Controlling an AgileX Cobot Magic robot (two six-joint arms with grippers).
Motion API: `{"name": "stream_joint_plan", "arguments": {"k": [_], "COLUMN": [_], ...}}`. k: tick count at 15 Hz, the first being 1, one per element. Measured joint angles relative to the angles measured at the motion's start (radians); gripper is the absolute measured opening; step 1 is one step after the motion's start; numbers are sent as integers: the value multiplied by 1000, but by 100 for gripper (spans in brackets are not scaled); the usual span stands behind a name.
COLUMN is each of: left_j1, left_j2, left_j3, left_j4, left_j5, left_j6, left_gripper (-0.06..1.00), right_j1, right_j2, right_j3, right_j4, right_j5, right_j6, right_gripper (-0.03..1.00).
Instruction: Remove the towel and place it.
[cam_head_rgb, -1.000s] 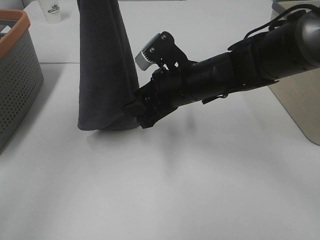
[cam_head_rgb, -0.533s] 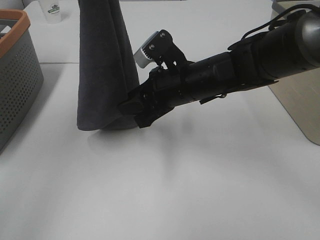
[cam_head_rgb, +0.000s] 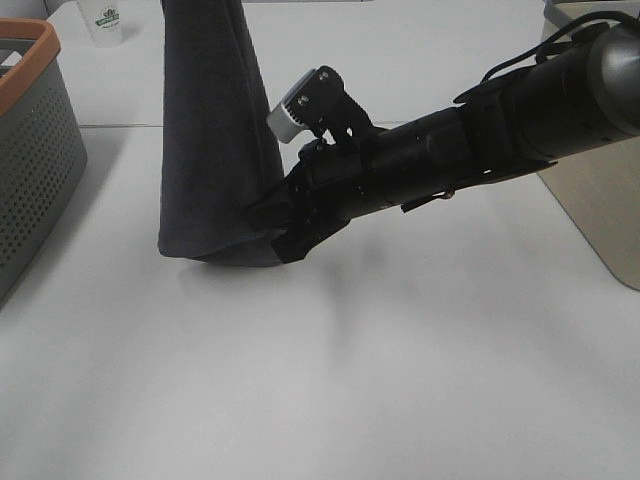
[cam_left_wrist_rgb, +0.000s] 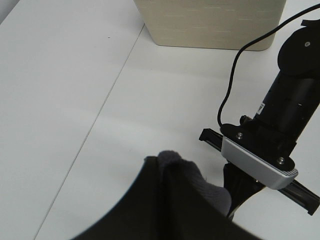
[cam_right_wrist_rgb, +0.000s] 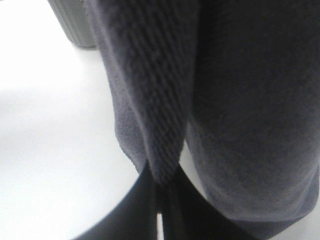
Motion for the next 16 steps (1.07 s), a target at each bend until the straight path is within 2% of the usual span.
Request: {"name": "stream_joint_plan", "arguments": {"k": [2, 3, 6, 8, 10, 12, 15, 16], "left_j1": [0, 0, 0, 0, 0, 12, 45, 58], "left_j2": [0, 0, 0, 0, 0, 0, 1, 1], "left_j3": [0, 0, 0, 0, 0, 4, 43, 107], "left_j4": [29, 64, 125, 179, 224, 241, 203, 166], "left_j5": [0, 0, -13, -30, -63, -129, -203, -257], "left_j6": [-35, -69, -189, -289, -396, -475, -514, -519], "left_gripper": [0, 0, 0, 0, 0, 0, 0, 0], "right_j1": [0, 0, -7, -58, -132, -194, -237, -238], "right_j2": [-49, -112, -226, -304, -364, -383, -383, -383], "right_j3": [0, 0, -3, -43, -126, -226, -355, -423], "right_j4": [-176, -355, -736, -964, -1103, -1187, -1244, -1298], "right_j5": [0, 0, 11, 71, 152, 257, 342, 368], "right_j6": [160, 317, 657, 851, 946, 988, 1017, 1019], "right_gripper": [2, 2, 2, 2, 2, 2, 2, 2]}}
